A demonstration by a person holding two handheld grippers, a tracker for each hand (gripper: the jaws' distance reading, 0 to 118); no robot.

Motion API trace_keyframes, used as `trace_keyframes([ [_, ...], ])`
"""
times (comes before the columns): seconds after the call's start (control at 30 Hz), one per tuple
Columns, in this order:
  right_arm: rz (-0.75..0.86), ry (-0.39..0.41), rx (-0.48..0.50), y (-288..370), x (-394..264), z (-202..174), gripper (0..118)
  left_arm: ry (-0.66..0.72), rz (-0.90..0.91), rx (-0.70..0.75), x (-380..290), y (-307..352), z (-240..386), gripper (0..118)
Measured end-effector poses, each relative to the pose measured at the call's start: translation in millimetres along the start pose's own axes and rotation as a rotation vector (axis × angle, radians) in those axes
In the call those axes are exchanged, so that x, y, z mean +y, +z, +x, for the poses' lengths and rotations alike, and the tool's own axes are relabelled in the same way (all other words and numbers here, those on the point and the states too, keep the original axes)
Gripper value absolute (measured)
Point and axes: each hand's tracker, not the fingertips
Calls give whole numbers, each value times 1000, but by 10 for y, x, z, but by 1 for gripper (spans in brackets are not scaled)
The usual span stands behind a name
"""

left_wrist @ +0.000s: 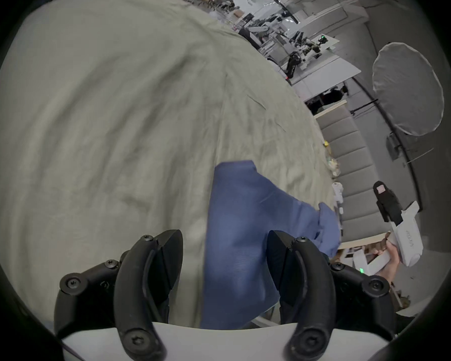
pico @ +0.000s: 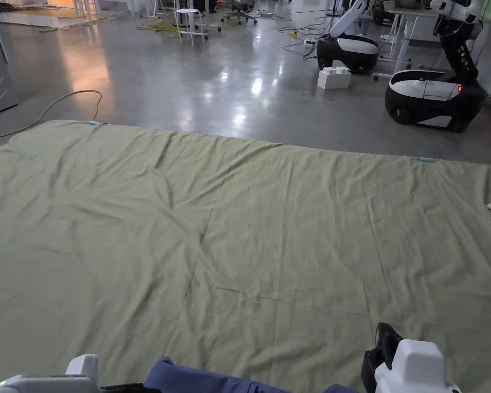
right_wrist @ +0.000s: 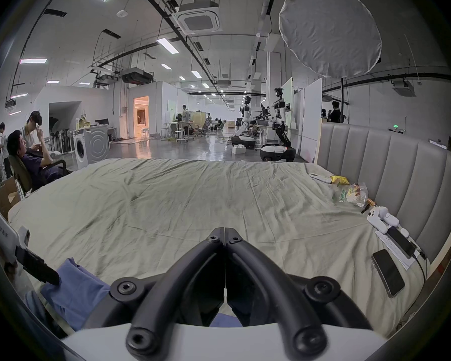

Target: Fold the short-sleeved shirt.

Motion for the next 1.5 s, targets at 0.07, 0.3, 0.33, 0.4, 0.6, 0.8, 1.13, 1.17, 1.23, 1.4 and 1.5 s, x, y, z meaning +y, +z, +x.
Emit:
trace_keyframes([
  [0.07, -6, -3, -3, 5, 1, 8, 1, 53, 38, -68, 19, 1, -68, 68],
  [0.3, -13, -4, 0, 24, -8, -13, 1, 116, 5, -127, -60, -284, -94, 31],
  [0.33, -14, -4, 1, 29, -8, -15, 1, 115, 11, -131, -69, -282, -96, 26],
  [0.4, -14, -2, -1, 34, -8, -16, 1, 123, 14, -128, -81, -258, -43, 21],
  [0.6, -18, -3, -4, 18, -7, 7, 1, 49, 54, -107, -1, -67, 189, 13],
  [0.8, -11, 2, -12, 28, 13, 55, 1, -23, 106, -77, 225, 297, 465, 11],
  [1.13, -9, -4, -14, 2, 4, 105, 1, -186, 168, 320, 453, 1155, 922, 11],
  [1.17, -8, -6, -12, -6, -6, 103, 1, -209, 165, 356, 453, 1179, 976, 11],
  [1.23, -9, -6, -8, -17, -12, 91, 1, -226, 168, 404, 433, 1192, 1089, 11],
  [1.4, -10, -15, 0, -22, -17, 71, 1, -241, 169, 359, 295, 1064, 1468, 11],
  [1.5, -8, -16, 2, -14, -21, 66, 1, -301, 155, 363, 195, 913, 1718, 11],
])
